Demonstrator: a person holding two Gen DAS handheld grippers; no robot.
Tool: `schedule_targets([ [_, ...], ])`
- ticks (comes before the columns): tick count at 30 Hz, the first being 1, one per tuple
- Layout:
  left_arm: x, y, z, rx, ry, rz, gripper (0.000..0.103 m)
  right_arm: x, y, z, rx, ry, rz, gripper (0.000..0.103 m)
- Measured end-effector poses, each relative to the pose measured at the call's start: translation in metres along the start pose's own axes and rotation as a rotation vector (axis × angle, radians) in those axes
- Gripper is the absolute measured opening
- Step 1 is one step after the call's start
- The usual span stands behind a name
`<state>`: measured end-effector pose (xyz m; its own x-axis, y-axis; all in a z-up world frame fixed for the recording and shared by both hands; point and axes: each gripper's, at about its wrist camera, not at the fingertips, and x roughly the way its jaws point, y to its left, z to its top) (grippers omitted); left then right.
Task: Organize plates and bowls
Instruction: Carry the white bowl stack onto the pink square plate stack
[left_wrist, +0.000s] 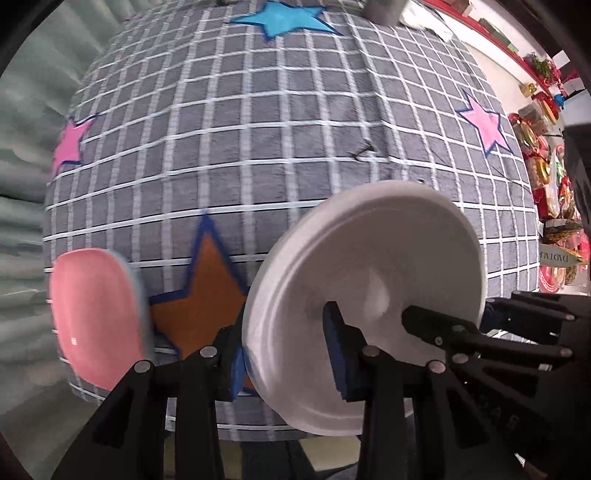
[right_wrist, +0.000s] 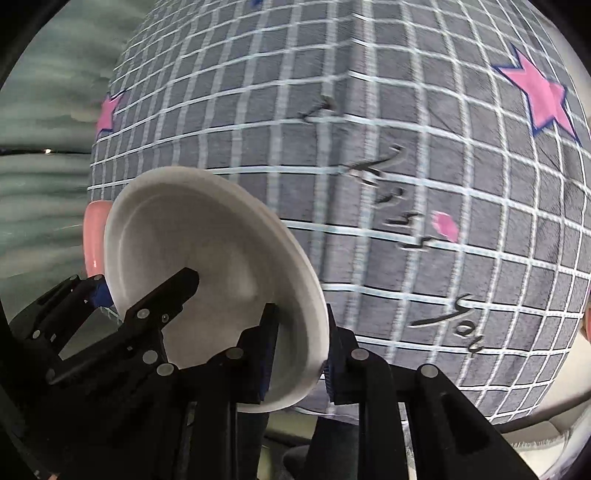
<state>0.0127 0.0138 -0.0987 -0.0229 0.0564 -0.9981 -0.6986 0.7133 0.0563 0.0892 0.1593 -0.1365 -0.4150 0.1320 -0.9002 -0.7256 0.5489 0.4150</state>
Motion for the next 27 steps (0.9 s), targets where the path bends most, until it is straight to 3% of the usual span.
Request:
schedule_targets([
  [15,-0.026,0.161,-0.018,-0.053,-0.029,0.011,0.039,0.004,0.137,-0.003,-0.064,-0.032,0.022,0.023],
  [20,-0.024,0.202,-0.028,-0.084,-0.020,0.020,0.039,0.028,0.181,-0.002,-0.084,0.000,0.007,0.025],
  [27,-0.008,0.233,-0.039,-0.096,0.014,0.010,0.039,0.055,0.203,0.000,-0.078,0.025,-0.008,0.025],
])
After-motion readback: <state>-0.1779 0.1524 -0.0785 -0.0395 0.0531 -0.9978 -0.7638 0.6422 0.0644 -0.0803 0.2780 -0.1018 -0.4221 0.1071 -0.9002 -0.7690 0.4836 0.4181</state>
